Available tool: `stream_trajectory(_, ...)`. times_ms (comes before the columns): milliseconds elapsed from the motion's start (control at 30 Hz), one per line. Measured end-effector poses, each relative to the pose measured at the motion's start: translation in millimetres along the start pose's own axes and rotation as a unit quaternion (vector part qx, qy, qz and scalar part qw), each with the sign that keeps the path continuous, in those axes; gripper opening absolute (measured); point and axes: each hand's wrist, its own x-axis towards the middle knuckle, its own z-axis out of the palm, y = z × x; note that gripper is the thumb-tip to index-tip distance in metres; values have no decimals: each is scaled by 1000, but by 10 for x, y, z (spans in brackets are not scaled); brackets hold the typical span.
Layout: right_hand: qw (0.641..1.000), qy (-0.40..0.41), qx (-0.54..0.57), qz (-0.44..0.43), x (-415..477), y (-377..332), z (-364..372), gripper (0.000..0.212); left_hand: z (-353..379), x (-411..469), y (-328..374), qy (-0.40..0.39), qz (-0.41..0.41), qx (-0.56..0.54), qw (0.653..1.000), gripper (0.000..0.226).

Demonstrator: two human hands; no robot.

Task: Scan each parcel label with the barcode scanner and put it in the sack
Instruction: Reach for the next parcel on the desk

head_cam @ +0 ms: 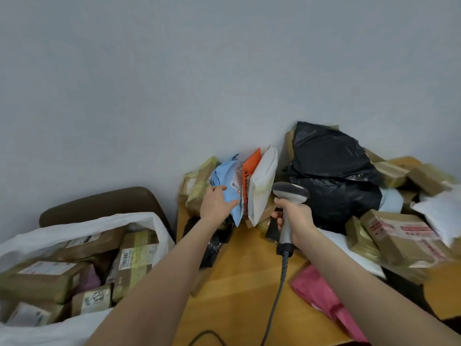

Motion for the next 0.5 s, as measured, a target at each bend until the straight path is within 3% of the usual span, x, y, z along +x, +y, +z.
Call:
stream_trajectory(200,999,29,35,-6,351,-287,-209,8,395,339,611,10,94,36,995,83)
stream_trajectory(333,998,51,36,1,657,-346,-308,10,649,801,840,23,97,156,983,73)
stream_trajectory(500,998,52,33,11,934,-373,-441,10,720,1231,1033,-56,58,235,969,47)
